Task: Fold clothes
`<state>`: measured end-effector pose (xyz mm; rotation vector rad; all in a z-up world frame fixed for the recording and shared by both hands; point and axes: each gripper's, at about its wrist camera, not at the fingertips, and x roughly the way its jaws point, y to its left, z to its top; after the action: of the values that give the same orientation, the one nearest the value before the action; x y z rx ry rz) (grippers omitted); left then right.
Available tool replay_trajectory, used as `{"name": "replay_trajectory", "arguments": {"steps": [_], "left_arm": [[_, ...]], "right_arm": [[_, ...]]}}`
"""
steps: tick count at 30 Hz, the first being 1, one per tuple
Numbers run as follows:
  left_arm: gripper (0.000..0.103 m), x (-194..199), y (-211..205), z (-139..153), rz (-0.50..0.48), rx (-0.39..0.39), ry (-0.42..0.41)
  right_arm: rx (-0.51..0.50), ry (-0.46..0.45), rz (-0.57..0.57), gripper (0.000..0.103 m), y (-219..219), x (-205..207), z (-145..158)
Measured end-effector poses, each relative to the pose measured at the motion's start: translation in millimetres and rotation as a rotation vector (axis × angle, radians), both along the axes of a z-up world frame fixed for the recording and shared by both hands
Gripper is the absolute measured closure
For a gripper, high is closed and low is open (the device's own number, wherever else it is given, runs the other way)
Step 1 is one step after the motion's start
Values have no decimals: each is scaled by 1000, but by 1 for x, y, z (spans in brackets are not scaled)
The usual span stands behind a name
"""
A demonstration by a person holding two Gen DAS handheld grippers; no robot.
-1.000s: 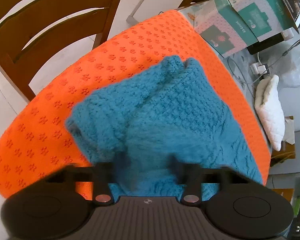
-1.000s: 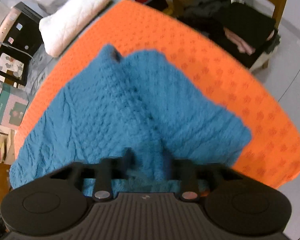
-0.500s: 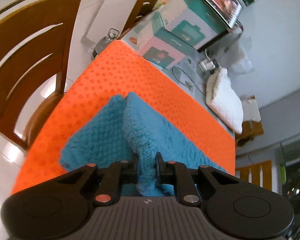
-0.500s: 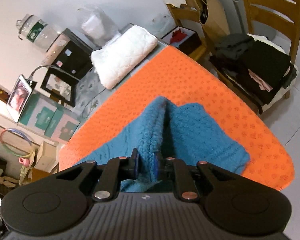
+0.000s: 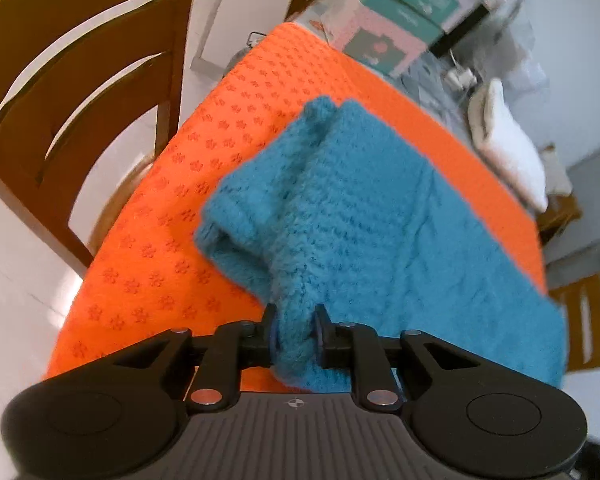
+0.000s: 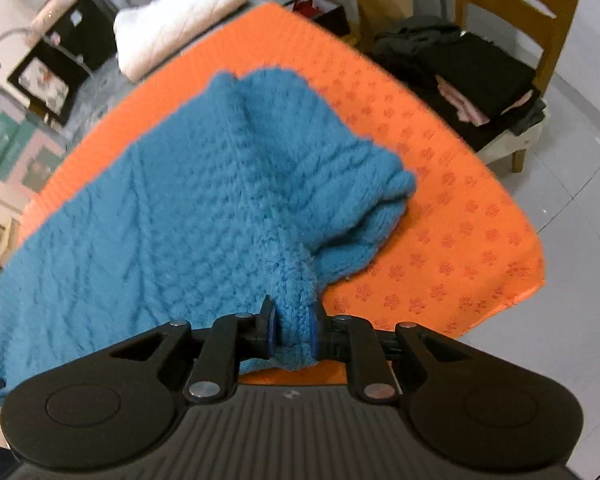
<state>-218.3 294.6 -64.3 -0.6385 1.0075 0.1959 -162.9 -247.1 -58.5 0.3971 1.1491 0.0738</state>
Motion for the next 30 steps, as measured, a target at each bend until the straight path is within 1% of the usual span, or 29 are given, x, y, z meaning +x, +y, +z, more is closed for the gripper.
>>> {"name": "replay_trajectory", "arguments": {"steps": [1, 2, 4, 5, 6, 8, 10, 12, 15, 17, 23, 24, 26, 28, 30], "left_arm": [[82, -2, -1, 0, -11, 11, -12], [78, -6, 0, 2, -21, 15, -39], [75, -12, 2, 13, -33, 26, -87], [72, -14, 3, 22, -36, 36, -115], [69, -15, 4, 33, -37, 53, -150], [65, -13, 3, 53, -41, 89, -217], [65, -6, -2, 65, -71, 114, -267], [65, 8, -10, 66, -133, 138, -268], [66, 27, -23, 50, -210, 162, -233], [66, 34, -27, 38, -224, 164, -208], [66, 47, -30, -4, -243, 185, -112], [66, 48, -28, -12, -241, 185, -99], [66, 48, -22, -21, -228, 165, -105], [67, 51, -20, -14, -208, 144, -105], [66, 56, -19, 2, -197, 131, -140]], "right_arm": [[-20, 5, 25, 79, 3, 2, -1], [-39, 10, 51, 77, 7, 3, -1], [-108, -16, 127, 73, 16, 5, 14], [-146, -33, 168, 68, 21, 5, 23], [-183, -50, 208, 64, 26, 6, 32], [-246, -110, 268, 63, 36, 10, 51], [-292, -178, 314, 63, 46, 15, 67], [-287, -220, 328, 63, 52, 26, 71], [-258, -243, 351, 63, 60, 42, 64], [-262, -239, 374, 63, 66, 48, 51], [-285, -154, 392, 63, 76, 65, 0], [-277, -153, 385, 63, 75, 67, -6], [-267, -148, 385, 63, 74, 71, -9], [-260, -139, 395, 63, 75, 76, -2], [-241, -154, 399, 63, 75, 79, 12]]}}
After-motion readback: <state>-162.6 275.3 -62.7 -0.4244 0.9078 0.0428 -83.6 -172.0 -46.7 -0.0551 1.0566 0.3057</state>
